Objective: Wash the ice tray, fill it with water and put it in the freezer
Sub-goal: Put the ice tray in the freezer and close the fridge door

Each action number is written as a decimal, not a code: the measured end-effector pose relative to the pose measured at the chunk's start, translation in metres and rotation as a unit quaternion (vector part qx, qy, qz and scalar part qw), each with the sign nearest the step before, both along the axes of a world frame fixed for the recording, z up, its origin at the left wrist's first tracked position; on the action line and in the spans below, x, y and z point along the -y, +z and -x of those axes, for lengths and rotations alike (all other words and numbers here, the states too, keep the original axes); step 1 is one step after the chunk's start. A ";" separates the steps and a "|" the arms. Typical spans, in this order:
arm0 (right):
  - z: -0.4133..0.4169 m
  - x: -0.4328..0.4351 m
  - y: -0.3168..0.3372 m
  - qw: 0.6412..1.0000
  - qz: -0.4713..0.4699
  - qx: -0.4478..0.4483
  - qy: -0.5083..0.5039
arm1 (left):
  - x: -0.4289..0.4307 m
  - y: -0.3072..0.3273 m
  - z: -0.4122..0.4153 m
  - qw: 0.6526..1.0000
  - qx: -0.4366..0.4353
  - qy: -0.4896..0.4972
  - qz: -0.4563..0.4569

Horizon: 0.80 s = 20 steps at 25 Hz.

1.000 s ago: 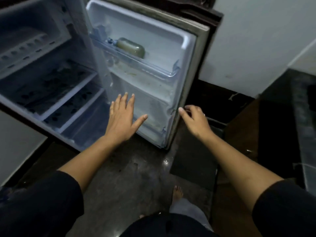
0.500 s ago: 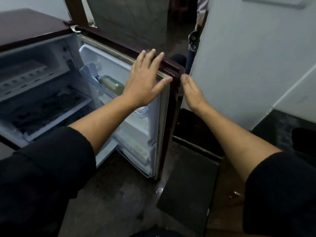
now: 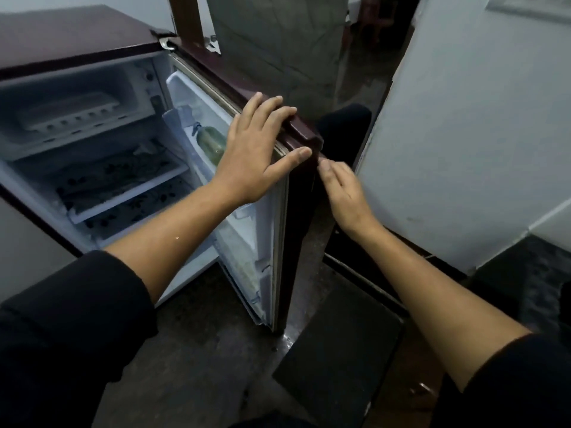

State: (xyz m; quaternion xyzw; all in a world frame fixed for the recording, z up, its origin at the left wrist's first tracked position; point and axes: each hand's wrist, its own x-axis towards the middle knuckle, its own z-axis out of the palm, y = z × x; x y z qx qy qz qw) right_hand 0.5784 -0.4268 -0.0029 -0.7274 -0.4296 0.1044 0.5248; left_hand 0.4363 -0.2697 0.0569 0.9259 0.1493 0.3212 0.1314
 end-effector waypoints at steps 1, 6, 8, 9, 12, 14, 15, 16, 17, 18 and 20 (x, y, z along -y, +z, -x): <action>0.003 -0.002 0.002 1.000 -0.017 0.022 -0.002 | -0.001 0.000 0.013 1.000 0.005 0.001 0.007; 0.028 -0.045 0.014 0.998 -0.003 -0.034 0.045 | -0.011 -0.002 0.086 0.998 0.034 0.031 0.033; 0.046 -0.071 0.007 0.988 0.058 -0.077 0.121 | -0.018 -0.003 0.116 0.997 0.053 0.047 0.040; 0.059 -0.086 0.004 0.980 0.083 -0.084 0.163 | -0.024 -0.004 0.132 0.995 0.065 0.059 0.042; 0.100 -0.123 -0.001 0.953 0.119 -0.109 0.257 | -0.041 -0.001 0.177 0.990 0.087 0.102 0.055; 0.128 -0.147 0.000 0.939 0.142 -0.114 0.293 | -0.056 0.003 0.204 0.984 0.095 0.141 0.057; 0.143 -0.159 0.001 0.932 0.157 -0.114 0.306 | -0.065 0.006 0.217 0.980 0.100 0.162 0.053; 0.158 -0.172 0.002 0.927 0.169 -0.111 0.316 | -0.076 0.010 0.228 0.977 0.104 0.181 0.046; 0.173 -0.186 0.002 0.924 0.180 -0.105 0.322 | -0.087 0.014 0.238 0.973 0.103 0.203 0.038; 0.189 -0.199 0.002 0.923 0.183 -0.095 0.324 | -0.099 0.017 0.247 0.968 0.100 0.228 0.029; 0.223 -0.228 0.003 0.931 0.176 -0.069 0.312 | -0.129 0.021 0.263 0.956 0.093 0.278 0.009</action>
